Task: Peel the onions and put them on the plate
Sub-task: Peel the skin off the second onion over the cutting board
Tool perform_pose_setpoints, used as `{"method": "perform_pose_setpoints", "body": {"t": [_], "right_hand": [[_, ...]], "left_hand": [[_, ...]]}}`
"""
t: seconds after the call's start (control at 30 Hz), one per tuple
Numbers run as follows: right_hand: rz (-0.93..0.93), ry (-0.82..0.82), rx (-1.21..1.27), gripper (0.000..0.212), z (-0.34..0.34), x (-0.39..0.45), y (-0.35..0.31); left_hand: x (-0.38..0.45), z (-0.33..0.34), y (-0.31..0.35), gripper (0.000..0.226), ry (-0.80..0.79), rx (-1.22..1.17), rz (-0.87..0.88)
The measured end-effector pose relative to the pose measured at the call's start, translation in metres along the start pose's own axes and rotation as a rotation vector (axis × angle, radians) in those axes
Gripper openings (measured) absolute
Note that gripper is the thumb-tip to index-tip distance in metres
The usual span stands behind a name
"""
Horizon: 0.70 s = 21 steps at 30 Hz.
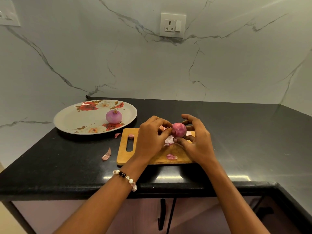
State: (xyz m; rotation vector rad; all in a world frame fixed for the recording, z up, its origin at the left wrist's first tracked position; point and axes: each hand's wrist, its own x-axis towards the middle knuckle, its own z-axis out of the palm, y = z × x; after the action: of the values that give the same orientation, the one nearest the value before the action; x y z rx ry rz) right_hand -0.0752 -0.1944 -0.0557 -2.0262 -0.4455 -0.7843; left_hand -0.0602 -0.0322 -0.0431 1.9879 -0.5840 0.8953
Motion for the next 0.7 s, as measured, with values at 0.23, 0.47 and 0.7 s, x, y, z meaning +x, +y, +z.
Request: {"method": "perform_pose_setpoints", "body": {"t": [0.23,0.47,0.7], "right_hand": [[-0.047,0.003,-0.047,0.071,0.0009,0.0010,0.0026],[-0.086,-0.045,-0.118,0.073,0.0011,0.0008,0.0051],[-0.096,-0.042,-0.155,0.078,0.0006,0.0007,0.0039]], "left_hand": [[0.0008,-0.0003,0.0016,0.014,-0.026,-0.076,-0.105],[0.0008,-0.0014,0.0051,0.014,-0.060,-0.119,-0.163],[0.0006,-0.0020,0.0039,0.013,-0.110,-0.145,-0.209]]}}
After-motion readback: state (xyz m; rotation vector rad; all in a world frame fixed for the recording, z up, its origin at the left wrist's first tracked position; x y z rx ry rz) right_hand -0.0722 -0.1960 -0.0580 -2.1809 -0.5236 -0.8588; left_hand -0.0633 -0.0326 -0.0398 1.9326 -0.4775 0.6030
